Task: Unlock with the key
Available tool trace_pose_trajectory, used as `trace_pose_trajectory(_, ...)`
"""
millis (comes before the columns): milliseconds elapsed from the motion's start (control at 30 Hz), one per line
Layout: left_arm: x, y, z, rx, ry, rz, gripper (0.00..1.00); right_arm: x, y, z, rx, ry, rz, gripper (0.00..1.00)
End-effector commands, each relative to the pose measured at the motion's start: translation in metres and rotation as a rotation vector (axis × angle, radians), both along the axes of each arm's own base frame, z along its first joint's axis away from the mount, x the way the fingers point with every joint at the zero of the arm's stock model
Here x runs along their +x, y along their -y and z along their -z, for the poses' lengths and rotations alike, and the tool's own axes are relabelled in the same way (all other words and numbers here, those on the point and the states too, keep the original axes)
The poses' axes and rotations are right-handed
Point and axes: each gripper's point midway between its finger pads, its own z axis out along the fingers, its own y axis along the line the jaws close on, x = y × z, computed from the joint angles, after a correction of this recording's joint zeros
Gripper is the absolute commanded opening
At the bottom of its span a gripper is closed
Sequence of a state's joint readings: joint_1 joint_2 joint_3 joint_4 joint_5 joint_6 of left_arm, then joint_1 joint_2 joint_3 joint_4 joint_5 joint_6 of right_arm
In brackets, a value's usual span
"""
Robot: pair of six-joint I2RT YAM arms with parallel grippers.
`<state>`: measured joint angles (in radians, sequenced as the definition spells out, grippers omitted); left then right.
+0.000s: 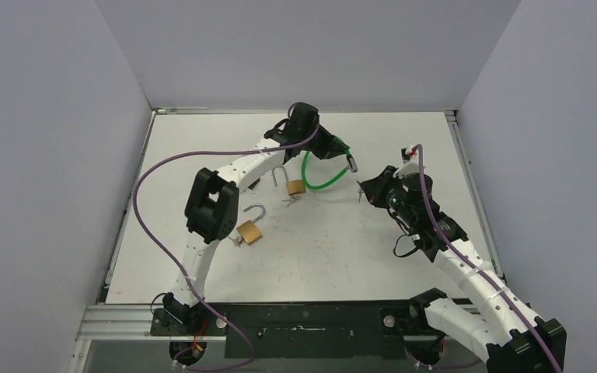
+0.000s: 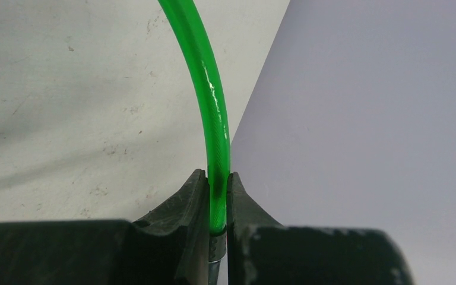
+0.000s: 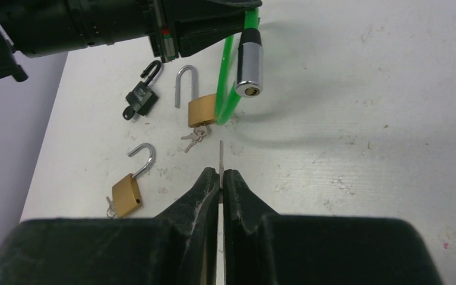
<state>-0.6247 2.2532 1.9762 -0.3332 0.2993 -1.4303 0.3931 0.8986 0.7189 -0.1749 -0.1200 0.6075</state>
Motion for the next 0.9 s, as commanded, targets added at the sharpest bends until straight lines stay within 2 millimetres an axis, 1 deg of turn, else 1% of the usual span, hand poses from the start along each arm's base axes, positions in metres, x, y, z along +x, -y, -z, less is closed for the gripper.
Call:
trace_pose_trajectory(0,0.007,-0.007,-0.071,-0.13,0.081,-0.052,0.0,0.018,0.009,-0.005,0.016,0.061,0.102,0.0)
trace_pose_trajectory(167,0.004,-0.005,-0.072,-0.159,0.066,-0.043,0.0,0.022,0.008,0.002,0.048,0.066,0.122,0.0)
trace_pose_trajectory(333,0.002,-0.005,-0.073,-0.164,0.065,-0.037,0.0,0.027,0.003,-0.005,0.107,0.12,0.119,0.0)
trace_pose_trajectory(467,-0.001,-0.005,-0.073,-0.174,0.06,-0.03,0.0,0.03,0.004,-0.001,0.123,0.111,0.135,0.0)
trace_pose_trajectory(667,-0.005,-0.005,-0.073,-0.18,0.056,-0.021,0.0,0.034,0.002,-0.007,0.16,0.137,0.134,0.0)
trace_pose_trajectory(867,-0.006,-0.005,-0.077,-0.189,0.066,-0.014,0.0,0.039,0.003,-0.005,0.166,0.132,0.151,0.0)
